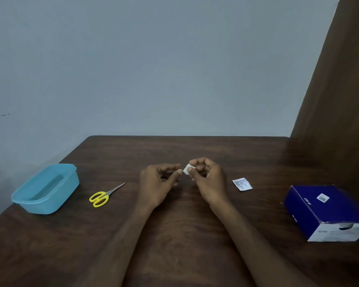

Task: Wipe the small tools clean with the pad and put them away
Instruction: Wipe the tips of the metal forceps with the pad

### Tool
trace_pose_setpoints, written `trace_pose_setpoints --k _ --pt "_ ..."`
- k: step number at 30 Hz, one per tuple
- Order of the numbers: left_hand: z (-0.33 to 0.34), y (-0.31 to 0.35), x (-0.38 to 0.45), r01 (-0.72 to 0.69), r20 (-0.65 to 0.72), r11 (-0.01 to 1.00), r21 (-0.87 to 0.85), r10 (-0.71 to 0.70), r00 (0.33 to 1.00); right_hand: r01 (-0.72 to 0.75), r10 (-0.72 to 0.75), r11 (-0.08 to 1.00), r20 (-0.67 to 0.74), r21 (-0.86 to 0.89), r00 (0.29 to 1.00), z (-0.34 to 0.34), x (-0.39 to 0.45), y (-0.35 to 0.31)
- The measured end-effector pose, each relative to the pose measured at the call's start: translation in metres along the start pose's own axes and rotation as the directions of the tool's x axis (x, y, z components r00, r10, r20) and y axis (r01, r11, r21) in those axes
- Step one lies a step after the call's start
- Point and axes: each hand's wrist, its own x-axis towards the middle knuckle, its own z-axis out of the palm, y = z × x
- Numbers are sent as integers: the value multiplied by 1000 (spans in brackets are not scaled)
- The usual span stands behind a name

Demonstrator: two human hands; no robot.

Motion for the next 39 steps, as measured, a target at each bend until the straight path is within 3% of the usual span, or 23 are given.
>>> trace_pose_setpoints --k 3,9,13,34,39 --pt "3 0 1 27 2 1000 -9 -27 1000 15 -17 999 -54 -48 998 -4 2 2" --pt "2 0 6 102 -13 990 -94 -104 995 108 -110 983 -6 -147 994 -3 -1 -2" --pt "2 0 2 69 44 995 -67 -66 997 87 -94 985 -38 -149 995 -4 -1 -1" --pt "-1 -4 5 81 -26 996 -32 -82 996 11 -8 999 112 -31 994 -10 1 -2" --pt "-2 1 1 8 10 1000 14 -8 1000 29 -25 997 60 -74 998 -9 0 -1"
